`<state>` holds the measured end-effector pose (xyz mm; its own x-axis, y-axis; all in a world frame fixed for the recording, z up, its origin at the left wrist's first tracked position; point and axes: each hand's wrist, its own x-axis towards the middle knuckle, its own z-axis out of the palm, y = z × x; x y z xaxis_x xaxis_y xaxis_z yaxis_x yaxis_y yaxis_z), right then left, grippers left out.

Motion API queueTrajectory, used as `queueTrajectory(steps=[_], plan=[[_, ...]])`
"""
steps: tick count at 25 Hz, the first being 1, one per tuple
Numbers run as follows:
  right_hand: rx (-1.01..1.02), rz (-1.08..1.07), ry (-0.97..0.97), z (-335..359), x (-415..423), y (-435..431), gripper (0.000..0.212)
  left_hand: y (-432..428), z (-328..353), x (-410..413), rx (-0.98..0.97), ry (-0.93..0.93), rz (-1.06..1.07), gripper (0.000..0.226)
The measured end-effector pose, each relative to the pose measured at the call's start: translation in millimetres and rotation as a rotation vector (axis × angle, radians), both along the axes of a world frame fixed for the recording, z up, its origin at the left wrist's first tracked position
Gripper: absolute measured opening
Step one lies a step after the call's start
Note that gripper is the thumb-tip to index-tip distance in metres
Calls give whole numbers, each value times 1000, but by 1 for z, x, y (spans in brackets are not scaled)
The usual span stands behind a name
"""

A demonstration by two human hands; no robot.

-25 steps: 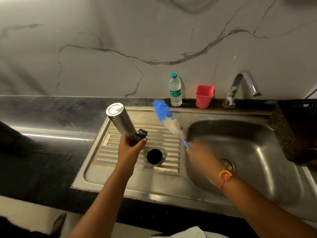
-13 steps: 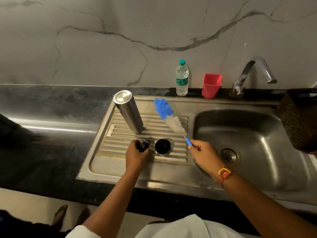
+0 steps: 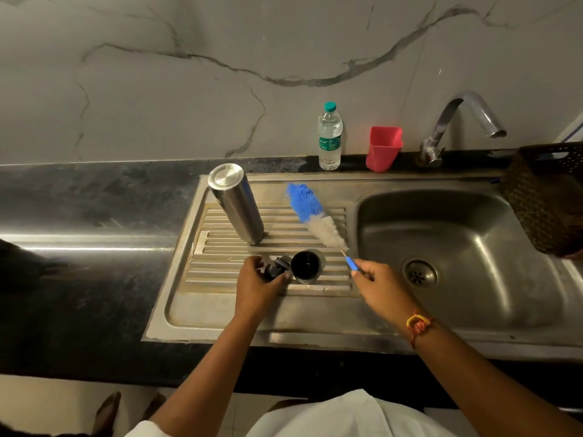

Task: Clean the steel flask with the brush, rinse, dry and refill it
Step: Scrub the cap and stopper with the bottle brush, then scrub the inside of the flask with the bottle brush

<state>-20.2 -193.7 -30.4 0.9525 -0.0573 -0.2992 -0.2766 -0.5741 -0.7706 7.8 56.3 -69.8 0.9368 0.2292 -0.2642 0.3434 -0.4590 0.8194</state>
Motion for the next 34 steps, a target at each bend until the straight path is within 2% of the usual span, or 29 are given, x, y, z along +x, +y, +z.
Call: queueTrajectory(steps=[6, 10, 15, 21, 26, 29, 31, 34], plan=[[7, -10, 21, -2, 0, 3, 36, 11, -2, -3, -64, 9, 34, 75], [7, -16, 14, 1, 1, 4, 35, 16, 9, 7, -19, -137, 128, 71], [23, -12, 4, 7, 1, 4, 36, 18, 41, 43, 46, -295, 245, 84], [28, -25, -16, 12, -3, -2, 35, 19, 76, 84, 72, -459, 201, 100], [25, -29, -31, 20, -9, -19, 35, 15, 97, 96, 63, -530, 245, 85], [65, -53, -83, 35, -11, -30, 34, 3, 115, 96, -3, -592, 268, 85], [51, -82, -166, 49, -11, -37, 34, -7, 122, 95, -117, -565, 266, 87], [-5, -68, -298, 70, -6, -49, 33, -30, 129, 86, -307, -475, 304, 67]])
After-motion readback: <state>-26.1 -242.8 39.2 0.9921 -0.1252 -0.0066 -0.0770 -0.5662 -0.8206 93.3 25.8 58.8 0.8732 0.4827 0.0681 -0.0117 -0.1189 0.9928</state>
